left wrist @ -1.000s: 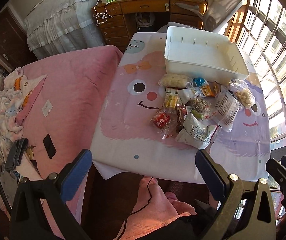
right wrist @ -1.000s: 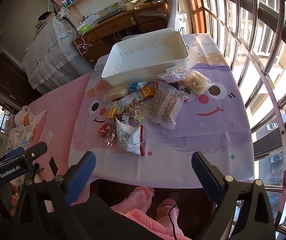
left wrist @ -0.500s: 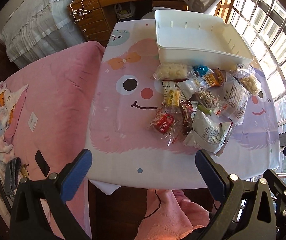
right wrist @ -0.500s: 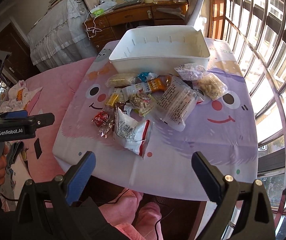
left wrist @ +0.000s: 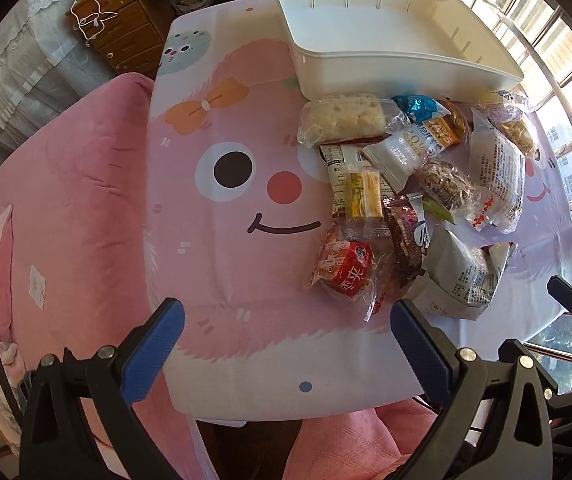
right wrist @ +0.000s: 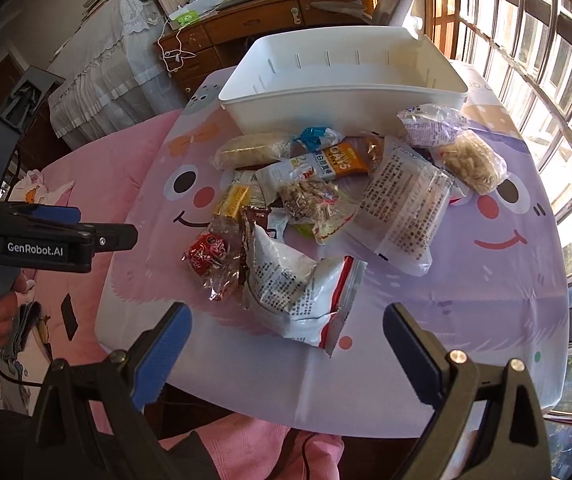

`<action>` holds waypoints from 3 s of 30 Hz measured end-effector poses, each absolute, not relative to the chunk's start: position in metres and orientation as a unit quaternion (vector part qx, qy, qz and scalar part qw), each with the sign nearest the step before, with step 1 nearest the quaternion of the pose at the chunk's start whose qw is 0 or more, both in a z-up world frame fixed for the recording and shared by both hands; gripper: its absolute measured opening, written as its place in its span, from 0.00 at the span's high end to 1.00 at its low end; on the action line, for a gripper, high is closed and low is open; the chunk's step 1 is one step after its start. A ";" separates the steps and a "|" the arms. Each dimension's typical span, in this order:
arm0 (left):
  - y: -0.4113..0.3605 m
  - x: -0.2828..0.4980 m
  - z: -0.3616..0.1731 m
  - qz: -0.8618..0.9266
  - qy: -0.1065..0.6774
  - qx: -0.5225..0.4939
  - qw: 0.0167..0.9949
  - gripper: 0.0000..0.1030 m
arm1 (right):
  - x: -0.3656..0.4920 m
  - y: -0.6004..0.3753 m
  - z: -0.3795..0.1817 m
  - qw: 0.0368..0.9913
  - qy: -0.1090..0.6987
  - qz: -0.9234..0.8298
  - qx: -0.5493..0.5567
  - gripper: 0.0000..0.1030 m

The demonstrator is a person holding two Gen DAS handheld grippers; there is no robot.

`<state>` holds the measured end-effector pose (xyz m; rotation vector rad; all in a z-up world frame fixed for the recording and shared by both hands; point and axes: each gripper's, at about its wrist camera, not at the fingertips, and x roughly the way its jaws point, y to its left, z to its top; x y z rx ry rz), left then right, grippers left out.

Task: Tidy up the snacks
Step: 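Move both tools forward toward the snack pile, then grasp the red-wrapped packet with the left tool while the right tool grasps the white red-striped bag, then lift both held snacks and carry them over the white basket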

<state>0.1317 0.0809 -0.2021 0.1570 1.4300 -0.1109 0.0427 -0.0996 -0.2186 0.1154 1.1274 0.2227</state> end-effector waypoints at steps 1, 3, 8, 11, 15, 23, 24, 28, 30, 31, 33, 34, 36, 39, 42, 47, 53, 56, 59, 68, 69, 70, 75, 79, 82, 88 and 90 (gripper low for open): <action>0.080 0.135 -0.207 -0.058 0.659 0.075 0.747 0.01 | 0.045 -0.098 -0.223 0.837 0.536 0.098 0.056 0.06; 0.077 0.142 -0.217 -0.072 0.667 0.082 0.737 0.01 | 0.050 -0.095 -0.233 0.834 0.543 0.083 0.058 0.06; 0.071 0.157 -0.246 -0.101 0.688 0.087 0.713 0.01 | 0.060 -0.091 -0.255 0.824 0.559 0.049 0.073 0.06; 0.070 0.164 -0.265 -0.111 0.708 0.085 0.692 0.04 | 0.065 -0.090 -0.268 0.817 0.570 0.033 0.081 0.06; 0.070 0.170 -0.283 -0.121 0.725 0.079 0.673 0.06 | 0.071 -0.086 -0.279 0.810 0.579 0.020 0.090 0.06; 0.062 0.182 -0.310 -0.147 0.753 0.082 0.636 0.19 | 0.082 -0.080 -0.295 0.791 0.602 0.019 0.108 0.06; 0.060 0.183 -0.314 -0.149 0.757 0.083 0.630 0.22 | 0.084 -0.080 -0.297 0.788 0.606 0.020 0.111 0.06; 0.051 0.190 -0.324 -0.149 0.763 0.087 0.623 0.29 | 0.087 -0.083 -0.301 0.783 0.610 0.021 0.123 0.07; 0.046 0.191 -0.329 -0.153 0.763 0.087 0.623 0.33 | 0.089 -0.084 -0.305 0.778 0.616 0.018 0.127 0.13; 0.042 0.192 -0.328 -0.155 0.762 0.086 0.622 0.34 | 0.089 -0.085 -0.306 0.776 0.616 0.019 0.133 0.13; 0.038 0.197 -0.331 -0.159 0.764 0.087 0.619 0.40 | 0.089 -0.087 -0.308 0.773 0.617 0.020 0.145 0.15; 0.035 0.199 -0.332 -0.161 0.766 0.087 0.616 0.42 | 0.087 -0.088 -0.308 0.773 0.616 0.019 0.149 0.15; 0.033 0.201 -0.335 -0.160 0.771 0.085 0.611 0.45 | 0.085 -0.091 -0.308 0.771 0.617 0.018 0.159 0.17; 0.031 0.203 -0.339 -0.160 0.769 0.082 0.613 0.46 | 0.083 -0.097 -0.308 0.767 0.617 0.017 0.176 0.20; 0.032 0.201 -0.339 -0.163 0.766 0.084 0.616 0.47 | 0.081 -0.100 -0.307 0.770 0.613 0.011 0.180 0.26; 0.031 0.196 -0.334 -0.167 0.759 0.092 0.622 0.49 | 0.070 -0.099 -0.300 0.773 0.607 0.010 0.183 0.33; 0.043 0.183 -0.320 -0.167 0.750 0.089 0.634 0.49 | 0.061 -0.096 -0.284 0.782 0.595 0.013 0.183 0.35; 0.046 0.179 -0.307 -0.169 0.741 0.087 0.644 0.49 | 0.060 -0.094 -0.275 0.786 0.593 0.017 0.177 0.35; 0.044 0.173 -0.295 -0.170 0.734 0.084 0.652 0.49 | 0.062 -0.092 -0.260 0.793 0.586 0.025 0.167 0.35; 0.057 0.170 -0.224 -0.175 0.694 0.059 0.696 0.49 | 0.071 -0.080 -0.211 0.827 0.544 0.054 0.131 0.35; 0.058 0.170 -0.216 -0.176 0.689 0.056 0.701 0.49 | 0.070 -0.078 -0.206 0.831 0.539 0.055 0.128 0.35; 0.062 0.170 -0.211 -0.175 0.683 0.054 0.707 0.49 | 0.070 -0.076 -0.200 0.834 0.534 0.057 0.126 0.35; 0.072 0.177 -0.175 -0.164 0.663 0.047 0.729 0.48 | 0.085 -0.078 -0.174 0.848 0.511 0.065 0.124 0.35; 0.084 0.188 -0.157 -0.158 0.655 0.039 0.738 0.48 | 0.100 -0.083 -0.152 0.861 0.489 0.076 0.117 0.35; 0.085 0.197 -0.137 -0.155 0.643 0.035 0.750 0.48 | 0.116 -0.086 -0.135 0.872 0.472 0.082 0.105 0.35; 0.075 0.225 -0.108 -0.141 0.621 0.024 0.771 0.48 | 0.156 -0.104 -0.109 0.886 0.446 0.094 0.091 0.34; 0.073 0.235 -0.100 -0.135 0.613 0.014 0.778 0.48 | 0.171 -0.110 -0.103 0.887 0.441 0.102 0.090 0.34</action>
